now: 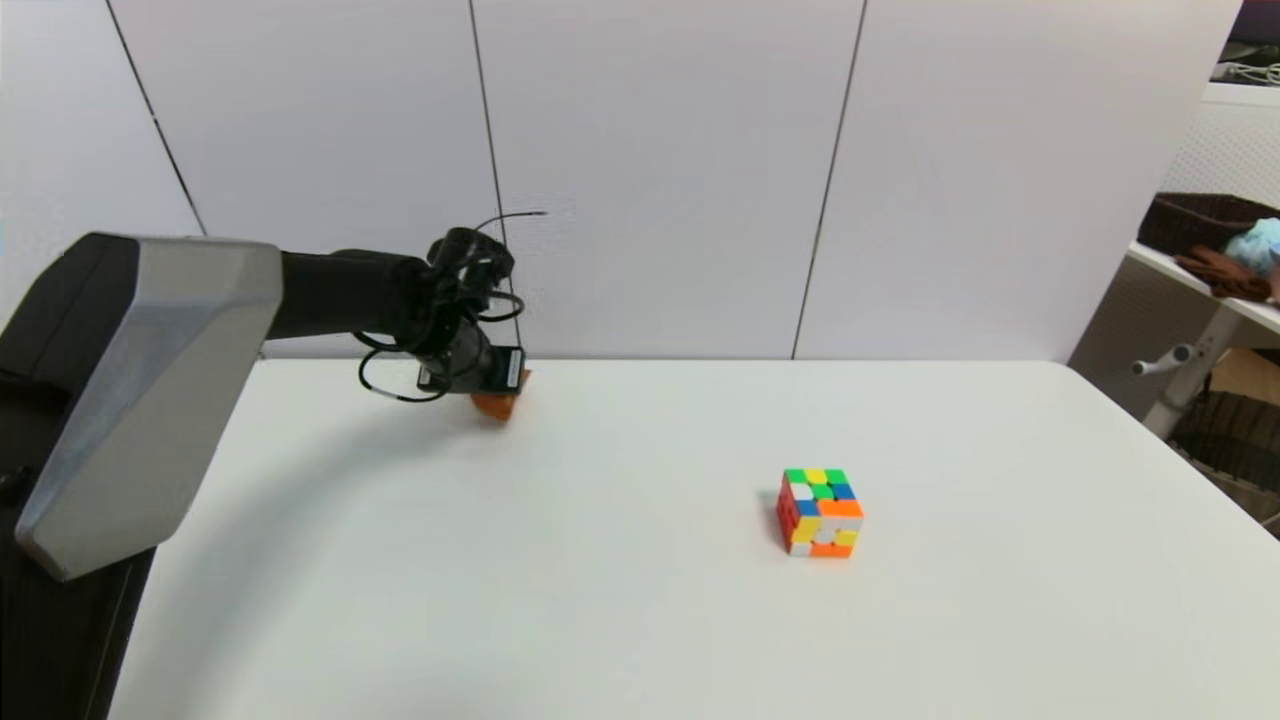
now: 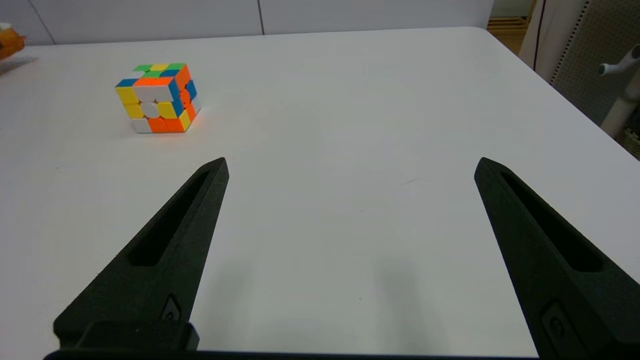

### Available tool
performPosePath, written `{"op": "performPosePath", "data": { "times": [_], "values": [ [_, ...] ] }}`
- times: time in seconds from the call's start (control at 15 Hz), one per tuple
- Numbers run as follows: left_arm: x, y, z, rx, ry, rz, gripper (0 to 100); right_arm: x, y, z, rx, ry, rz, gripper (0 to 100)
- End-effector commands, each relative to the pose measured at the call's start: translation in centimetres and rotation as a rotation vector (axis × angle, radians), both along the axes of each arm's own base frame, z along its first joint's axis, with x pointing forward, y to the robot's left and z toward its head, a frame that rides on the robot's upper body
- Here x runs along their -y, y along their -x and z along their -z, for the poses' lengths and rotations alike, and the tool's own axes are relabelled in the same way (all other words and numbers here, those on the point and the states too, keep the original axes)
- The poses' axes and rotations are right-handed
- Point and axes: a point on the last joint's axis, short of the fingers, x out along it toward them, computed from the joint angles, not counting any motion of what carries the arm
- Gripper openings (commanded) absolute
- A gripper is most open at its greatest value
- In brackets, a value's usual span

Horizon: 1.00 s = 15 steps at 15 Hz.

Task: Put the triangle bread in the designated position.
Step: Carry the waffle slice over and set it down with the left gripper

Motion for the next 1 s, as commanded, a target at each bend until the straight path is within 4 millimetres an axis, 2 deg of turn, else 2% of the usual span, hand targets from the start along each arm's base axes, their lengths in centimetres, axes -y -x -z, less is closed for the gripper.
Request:
{"op": "performPosePath", "data": {
  "times": [0.07, 0.2, 0.33, 0.53, 0.8, 1.0],
  "values": [
    [-0.2, 1.6, -4.8, 0.136, -0.006, 0.135, 0, 0.0, 0.0, 0.0, -0.001, -0.001, 0.000, 100],
    [-0.3, 2.9, -7.1, 0.193, 0.008, 0.284, 0, 0.0, 0.0, 0.0, -0.001, 0.001, -0.001, 100],
    [0.2, 4.3, -8.4, 0.219, 0.038, 0.460, 0, 0.0, 0.0, 0.0, -0.001, -0.001, 0.000, 100],
    [1.4, 7.0, -10.0, 0.280, 0.067, 0.851, 0, 0.0, 0.0, 0.0, -0.001, 0.001, -0.001, 100],
    [3.8, 11.1, -9.9, 0.288, 0.089, 1.233, 0, 0.0, 0.0, 0.0, -0.001, 0.001, -0.001, 100],
    [6.8, 14.3, -9.5, 0.249, 0.112, 1.441, 0, 0.0, 0.0, 0.0, -0.001, 0.001, 0.000, 100]
  ]
}}
